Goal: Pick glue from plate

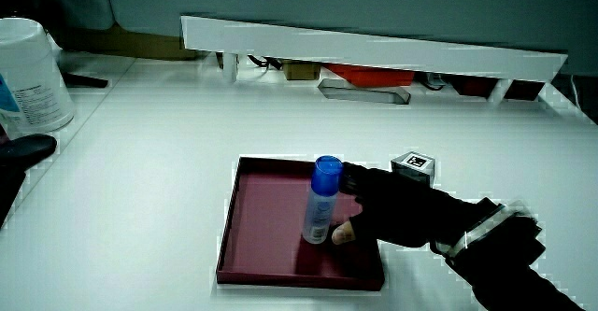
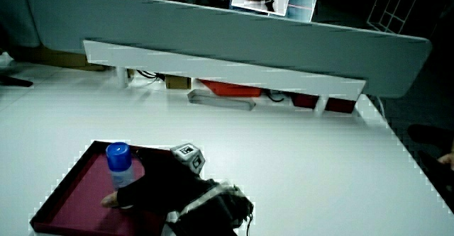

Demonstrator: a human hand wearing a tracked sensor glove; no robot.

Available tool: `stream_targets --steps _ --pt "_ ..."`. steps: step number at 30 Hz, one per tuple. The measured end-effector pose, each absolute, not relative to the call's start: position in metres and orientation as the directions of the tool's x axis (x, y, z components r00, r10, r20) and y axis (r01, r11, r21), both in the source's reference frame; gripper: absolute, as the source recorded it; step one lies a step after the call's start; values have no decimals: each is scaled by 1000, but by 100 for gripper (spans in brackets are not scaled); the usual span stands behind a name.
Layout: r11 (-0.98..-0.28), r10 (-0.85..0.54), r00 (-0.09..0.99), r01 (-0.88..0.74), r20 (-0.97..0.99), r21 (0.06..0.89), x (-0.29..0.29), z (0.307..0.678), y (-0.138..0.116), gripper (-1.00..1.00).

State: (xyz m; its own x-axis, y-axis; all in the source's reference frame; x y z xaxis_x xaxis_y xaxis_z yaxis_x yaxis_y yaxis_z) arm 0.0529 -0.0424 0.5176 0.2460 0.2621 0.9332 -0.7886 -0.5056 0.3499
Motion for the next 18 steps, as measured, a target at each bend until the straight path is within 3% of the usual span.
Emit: stream_targets --steps 10,18 --pt "-565 264 203 -760 943 322 52 520 -44 0" --pt "-671 237 125 -696 963 256 58 522 -46 30"
